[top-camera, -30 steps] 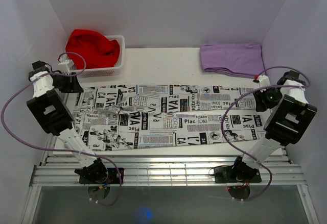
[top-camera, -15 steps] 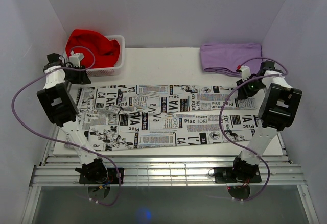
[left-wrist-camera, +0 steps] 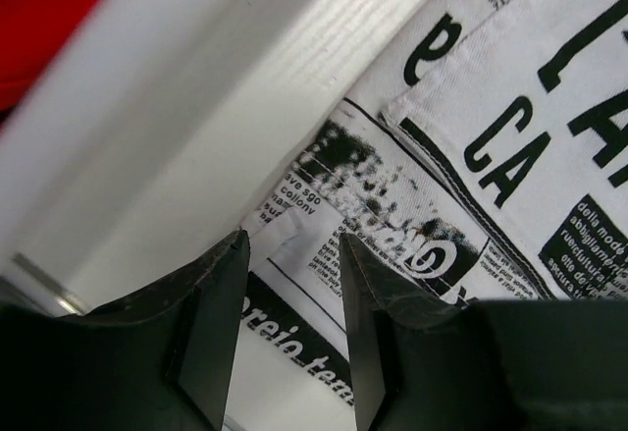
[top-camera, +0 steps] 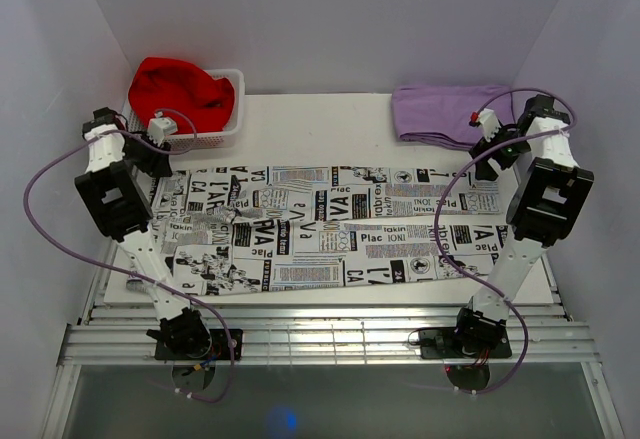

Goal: Fold and stack the trousers
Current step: Flatten the trousers out, then fold the trousers

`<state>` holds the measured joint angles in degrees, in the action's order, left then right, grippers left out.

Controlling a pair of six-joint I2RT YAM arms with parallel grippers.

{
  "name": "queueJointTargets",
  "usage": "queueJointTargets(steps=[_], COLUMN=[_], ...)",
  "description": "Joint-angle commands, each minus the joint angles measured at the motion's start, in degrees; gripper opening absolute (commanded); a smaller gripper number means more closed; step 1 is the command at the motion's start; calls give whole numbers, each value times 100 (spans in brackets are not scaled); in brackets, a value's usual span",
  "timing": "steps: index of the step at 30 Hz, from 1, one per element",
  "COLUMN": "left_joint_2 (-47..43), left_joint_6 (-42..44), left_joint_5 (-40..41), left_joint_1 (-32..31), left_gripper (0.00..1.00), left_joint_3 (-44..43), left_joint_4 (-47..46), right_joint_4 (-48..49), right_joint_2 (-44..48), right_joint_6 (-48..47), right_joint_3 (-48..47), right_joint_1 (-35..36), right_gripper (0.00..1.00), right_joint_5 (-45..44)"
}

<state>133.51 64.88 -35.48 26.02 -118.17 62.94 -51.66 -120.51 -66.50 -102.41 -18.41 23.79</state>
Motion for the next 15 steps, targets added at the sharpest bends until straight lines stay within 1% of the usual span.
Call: queueJointTargets(steps=[1,3,5,6,9,10,12,15], left_joint_2=[113,201,324,342,228,141,-175,-484], left_joint_6=[544,499,639,762,1008,1165,1368,1518], left_joint_5=[-46,15,217,270,463,472,481,577], left_joint_1=[79,105,105,105,105,105,105,87], left_gripper=[53,53,50,44,32,26,20,16], left_joint_3=[153,311,443,522,1049,1398,1943,2297], left_joint_4=[45,-44,60,104,184,97,-113,-290], right_joint_4=[-371,-371,-362,-380,-380,-397,-433,-450], right_joint_2=[-140,-175,-227,-245,-306,-333,-499,-666], right_joint_6=[-399,-408,-408,-399,-495,-565,-636,-662], right_joint_3=[-306,-376,-455,-507,-709,-858,-1130,-1395], right_joint_1=[-39,-48,-66,-66,-127,-171,-232,-259], right_gripper=[91,91,90,91,90,90,89,88], right_joint_5=[125,196,275,310,424,468,652,811])
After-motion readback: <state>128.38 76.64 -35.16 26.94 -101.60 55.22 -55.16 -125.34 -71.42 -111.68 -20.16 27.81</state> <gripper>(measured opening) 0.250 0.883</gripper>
